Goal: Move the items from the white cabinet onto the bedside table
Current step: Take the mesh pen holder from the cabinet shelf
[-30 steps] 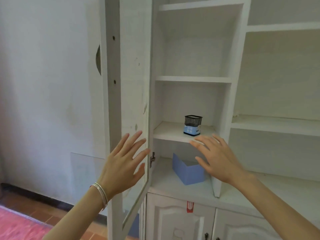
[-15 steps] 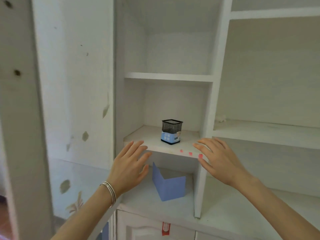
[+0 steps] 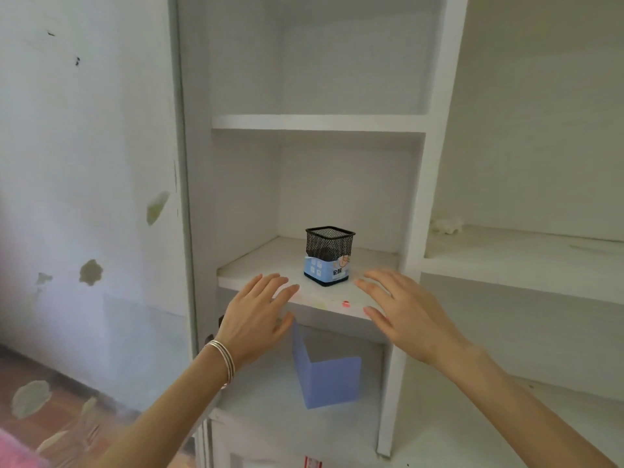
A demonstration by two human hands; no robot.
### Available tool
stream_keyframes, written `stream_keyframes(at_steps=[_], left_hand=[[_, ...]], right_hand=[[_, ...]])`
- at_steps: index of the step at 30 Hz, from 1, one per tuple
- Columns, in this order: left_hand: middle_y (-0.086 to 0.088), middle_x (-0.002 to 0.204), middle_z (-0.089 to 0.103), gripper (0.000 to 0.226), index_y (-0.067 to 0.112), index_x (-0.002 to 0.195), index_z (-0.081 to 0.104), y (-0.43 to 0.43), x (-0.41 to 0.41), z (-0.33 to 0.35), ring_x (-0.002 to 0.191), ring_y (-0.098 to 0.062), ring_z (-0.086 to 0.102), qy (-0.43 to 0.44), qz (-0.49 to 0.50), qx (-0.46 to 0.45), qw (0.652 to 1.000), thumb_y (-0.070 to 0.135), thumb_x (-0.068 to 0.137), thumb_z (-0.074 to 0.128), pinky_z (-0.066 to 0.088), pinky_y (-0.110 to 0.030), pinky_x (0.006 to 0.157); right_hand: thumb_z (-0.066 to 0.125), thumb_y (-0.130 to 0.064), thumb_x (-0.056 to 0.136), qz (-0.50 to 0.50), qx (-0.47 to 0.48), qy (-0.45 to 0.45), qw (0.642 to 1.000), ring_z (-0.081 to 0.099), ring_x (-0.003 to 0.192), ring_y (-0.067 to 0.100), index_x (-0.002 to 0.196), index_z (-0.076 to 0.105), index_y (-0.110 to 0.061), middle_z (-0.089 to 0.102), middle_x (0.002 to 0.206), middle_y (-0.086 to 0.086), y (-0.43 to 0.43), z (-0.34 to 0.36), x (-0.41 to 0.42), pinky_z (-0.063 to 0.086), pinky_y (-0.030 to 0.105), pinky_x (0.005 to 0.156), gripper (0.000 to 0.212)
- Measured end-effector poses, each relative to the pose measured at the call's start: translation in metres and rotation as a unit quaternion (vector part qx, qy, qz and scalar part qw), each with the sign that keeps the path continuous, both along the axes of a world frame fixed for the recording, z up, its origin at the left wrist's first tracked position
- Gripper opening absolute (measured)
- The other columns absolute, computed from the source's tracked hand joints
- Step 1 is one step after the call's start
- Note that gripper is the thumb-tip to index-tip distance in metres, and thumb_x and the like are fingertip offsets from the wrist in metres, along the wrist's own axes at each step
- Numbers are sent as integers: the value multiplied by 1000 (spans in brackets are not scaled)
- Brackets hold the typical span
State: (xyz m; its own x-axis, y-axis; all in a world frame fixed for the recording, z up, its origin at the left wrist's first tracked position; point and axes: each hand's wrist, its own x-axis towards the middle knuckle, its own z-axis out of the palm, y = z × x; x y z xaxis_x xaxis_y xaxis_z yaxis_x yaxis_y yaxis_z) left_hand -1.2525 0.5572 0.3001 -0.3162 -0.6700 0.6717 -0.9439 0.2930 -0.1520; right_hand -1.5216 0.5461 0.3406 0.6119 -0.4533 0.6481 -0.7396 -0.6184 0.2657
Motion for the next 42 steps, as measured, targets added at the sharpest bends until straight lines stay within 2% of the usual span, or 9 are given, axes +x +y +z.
stream_keyframes(at_steps=[5, 9, 13, 15, 17, 21, 25, 33, 42], left_hand=[[-4, 108, 67, 45, 16, 114, 66, -32, 5, -9, 103, -23, 63, 1, -3, 32, 999, 38, 86, 39, 46, -42, 94], [-4, 109, 63, 43, 16, 118, 63, -42, 11, -23, 101, -23, 60, 27, -41, 22, 999, 38, 89, 39, 50, -33, 85], [-5, 120, 58, 46, 16, 128, 55, -47, 15, -34, 114, -23, 52, 41, -65, 11, 997, 40, 93, 37, 44, -36, 96], [-4, 122, 57, 46, 17, 130, 53, -49, 16, -36, 116, -22, 51, 48, -72, 10, 996, 41, 94, 37, 42, -37, 99], [-4, 123, 55, 47, 17, 132, 51, -52, 17, -40, 117, -23, 50, 50, -79, 7, 996, 41, 94, 37, 38, -37, 103], [-5, 125, 54, 48, 17, 135, 49, -56, 20, -46, 119, -23, 48, 54, -98, 1, 994, 40, 95, 37, 30, -37, 106], [-5, 127, 53, 48, 17, 136, 48, -60, 23, -47, 121, -24, 47, 53, -113, -11, 992, 36, 93, 41, 28, -38, 108], [-4, 136, 50, 47, 15, 139, 45, -60, 35, -44, 127, -23, 44, 14, -119, -2, 993, 25, 93, 39, 28, -36, 110], [-8, 129, 56, 46, 11, 131, 53, -8, 32, -33, 125, -28, 46, -7, 43, -10, 999, 29, 89, 45, 30, -43, 108]], right_hand=[[38, -25, 88, -4, -8, 8, 1000, 60, 96, 25, 117, 61, -9, 61, 114, 9, -15, 2, 16, 53, 31, 73, 41], [65, 2, 77, -16, 4, -7, 1000, 61, 97, 32, 118, 60, -3, 59, 118, 16, -42, 10, 28, 56, 38, 66, 41], [54, 22, 67, -66, 24, -28, 997, 44, 122, 35, 134, 45, -7, 43, 139, 18, -64, 30, 45, 48, 47, 89, 74], [46, 16, 76, -111, 70, -34, 991, 34, 130, 32, 143, 32, -14, 28, 150, 11, -79, 38, 49, 40, 44, 99, 76], [45, 16, 78, -134, 89, -28, 987, 37, 126, 33, 143, 31, -18, 28, 150, 9, -100, 43, 51, 42, 45, 96, 75], [59, 4, 83, -90, 118, -59, 987, 55, 105, 34, 124, 55, -10, 53, 125, 12, -126, 42, 51, 50, 50, 81, 43], [66, -10, 83, -67, 71, -113, 989, 55, 94, 28, 106, 64, -7, 59, 107, 10, -119, 46, 57, 48, 44, 74, 24], [71, -15, 79, -40, 74, -119, 989, 50, 95, 26, 102, 68, -8, 62, 94, 7, -106, 52, 59, 39, 33, 75, 24], [71, -17, 80, 112, 93, -180, 973, 52, 85, 11, 102, 68, -13, 50, 87, -12, -75, 61, 56, 40, 28, 72, 22]])
